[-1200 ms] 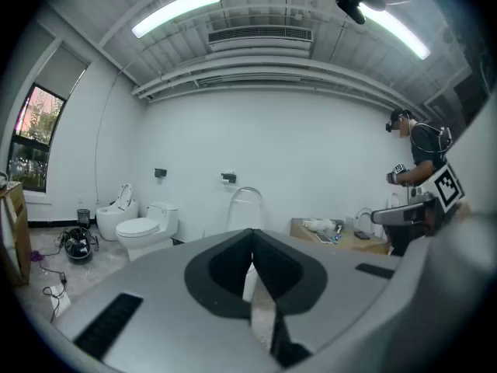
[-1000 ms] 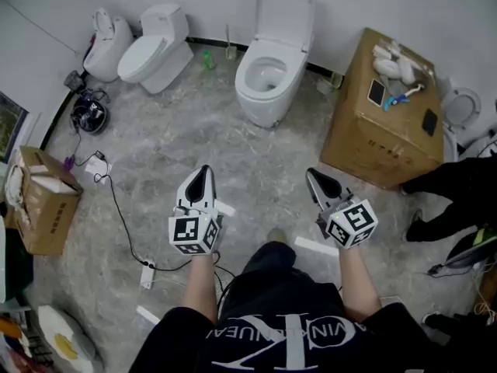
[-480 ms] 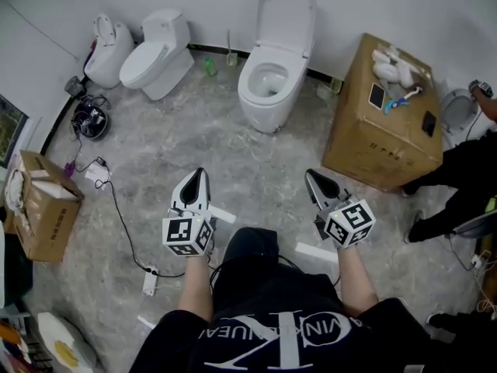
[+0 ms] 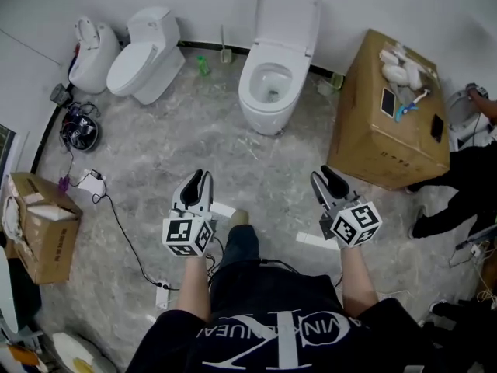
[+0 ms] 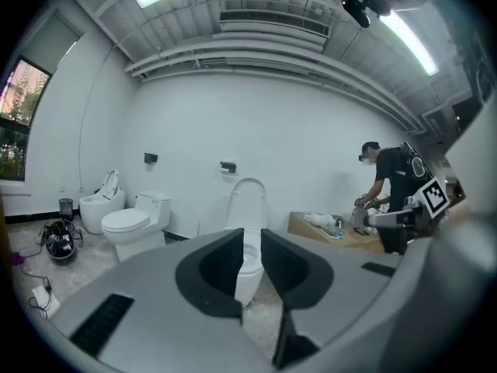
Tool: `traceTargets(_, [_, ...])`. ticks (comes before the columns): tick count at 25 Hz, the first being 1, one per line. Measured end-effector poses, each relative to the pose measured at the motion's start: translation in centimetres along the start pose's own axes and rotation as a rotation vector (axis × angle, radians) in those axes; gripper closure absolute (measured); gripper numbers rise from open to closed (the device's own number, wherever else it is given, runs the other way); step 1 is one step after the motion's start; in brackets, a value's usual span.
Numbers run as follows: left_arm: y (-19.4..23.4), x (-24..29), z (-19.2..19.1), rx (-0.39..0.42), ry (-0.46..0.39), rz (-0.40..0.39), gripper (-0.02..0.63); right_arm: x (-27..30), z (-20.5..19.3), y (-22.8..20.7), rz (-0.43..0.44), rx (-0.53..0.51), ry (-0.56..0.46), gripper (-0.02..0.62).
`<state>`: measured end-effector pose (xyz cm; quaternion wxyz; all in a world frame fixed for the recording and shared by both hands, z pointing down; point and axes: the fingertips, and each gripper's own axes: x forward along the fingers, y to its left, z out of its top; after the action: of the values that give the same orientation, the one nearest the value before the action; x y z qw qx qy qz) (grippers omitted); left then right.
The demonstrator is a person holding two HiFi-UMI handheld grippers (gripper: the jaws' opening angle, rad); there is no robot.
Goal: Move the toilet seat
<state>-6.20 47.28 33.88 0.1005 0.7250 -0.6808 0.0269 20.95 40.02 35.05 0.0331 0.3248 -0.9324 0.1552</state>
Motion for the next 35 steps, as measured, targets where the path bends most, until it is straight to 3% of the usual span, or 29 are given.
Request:
traceTargets(5, [7.2, 5.4, 1.2, -0.02, 0.04, -0.026, 0.535, 6.6, 0.3, 0.0, -0.055, 0.047, 0.011, 0.445])
traceTargets(13, [12.2, 13.0, 1.5, 0.024, 0.088, -0.163, 0.535, 13.5, 0.3, -0.5, -0.16, 0.078, -0.001, 0.442])
traceTargets(20, [12.5, 17.2, 1.2, -0.012, 0.088, -0.236, 0.535, 15.6, -0.7, -0.6, -0.182, 0.076, 0.042, 0.443])
traceTargets(26, [12.1, 19.6, -1.7, -0.028, 0.163, -0.274, 0.535, 17.1, -1.6, -2.7, -0.203, 0.112, 0.061, 0.443])
traceTargets(35, [13.6, 27.8, -0.7, 0.015, 0.2, -0.264, 0.535, 24.7, -1.4, -9.5, -0.155, 0.15, 0.093, 0.44])
